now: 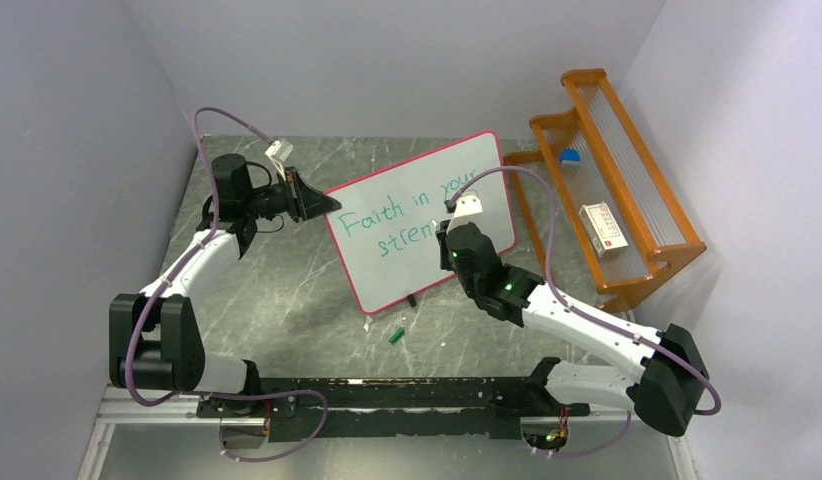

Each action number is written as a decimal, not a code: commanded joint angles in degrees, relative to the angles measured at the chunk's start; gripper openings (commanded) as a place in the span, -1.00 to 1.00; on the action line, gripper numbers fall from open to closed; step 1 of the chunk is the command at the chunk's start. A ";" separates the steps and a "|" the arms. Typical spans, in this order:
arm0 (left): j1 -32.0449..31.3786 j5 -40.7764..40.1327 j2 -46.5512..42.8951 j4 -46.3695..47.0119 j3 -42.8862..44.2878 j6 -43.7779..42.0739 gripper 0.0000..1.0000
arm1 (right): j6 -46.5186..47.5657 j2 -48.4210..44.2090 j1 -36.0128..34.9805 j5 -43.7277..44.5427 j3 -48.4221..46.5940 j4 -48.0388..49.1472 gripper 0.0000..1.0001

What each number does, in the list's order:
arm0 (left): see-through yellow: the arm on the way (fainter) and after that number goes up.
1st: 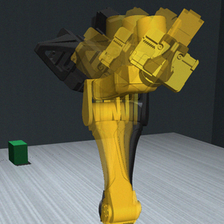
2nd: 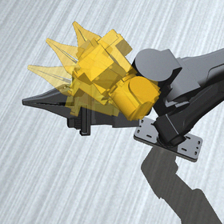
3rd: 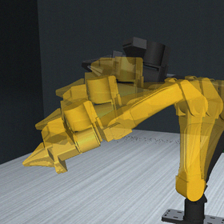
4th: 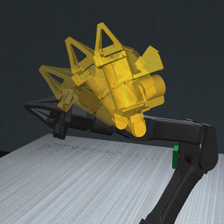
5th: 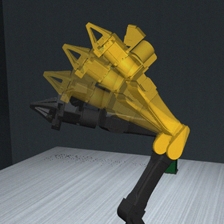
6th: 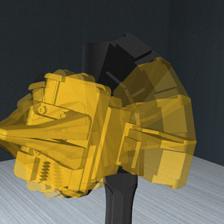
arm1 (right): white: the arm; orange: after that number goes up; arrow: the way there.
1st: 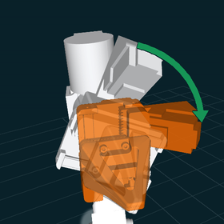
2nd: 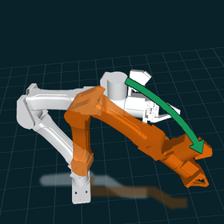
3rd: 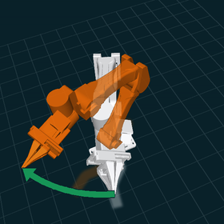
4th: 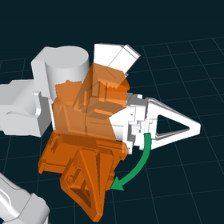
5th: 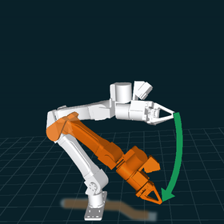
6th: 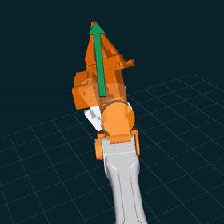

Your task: Write a sentence on the whiteboard

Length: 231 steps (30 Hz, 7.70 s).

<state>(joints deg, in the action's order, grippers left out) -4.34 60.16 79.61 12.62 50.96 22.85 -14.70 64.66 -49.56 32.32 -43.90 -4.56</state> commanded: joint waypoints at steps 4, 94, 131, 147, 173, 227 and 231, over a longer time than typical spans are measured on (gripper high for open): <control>-1.11 -3.68 2.29 -5.52 -0.60 -4.42 -0.90 | 0.02 0.16 0.36 -2.52 -0.50 0.21 -1.00; -1.11 -4.03 2.30 -5.86 -0.51 -4.66 -0.90 | -3.60 -0.21 1.64 -2.82 1.11 -8.60 -1.00; -1.11 -4.11 2.39 -6.02 -0.51 -4.71 -0.90 | -5.00 -2.06 1.40 -8.17 0.84 -6.93 -1.00; -1.11 -4.14 2.25 -6.25 -0.42 -4.90 -0.90 | -1.48 -6.57 3.89 -3.01 1.24 -5.76 -1.00; -1.11 -4.23 2.23 -6.40 -0.33 -5.06 -0.90 | 0.02 -1.26 7.78 -8.06 -0.13 -1.36 -1.00; -1.11 -4.41 2.60 -6.69 -0.16 -5.32 -0.90 | 0.84 -1.58 9.01 -9.06 -0.88 -2.13 -1.00; -1.11 -4.40 2.65 -6.74 -0.16 -5.36 -0.90 | 0.55 -2.27 8.99 -9.41 -0.27 -3.37 -1.00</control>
<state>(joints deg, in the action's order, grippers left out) -4.36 60.01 79.94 11.09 51.70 22.24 -13.74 63.29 -40.93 23.59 -44.58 -6.39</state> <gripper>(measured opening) 0.085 0.120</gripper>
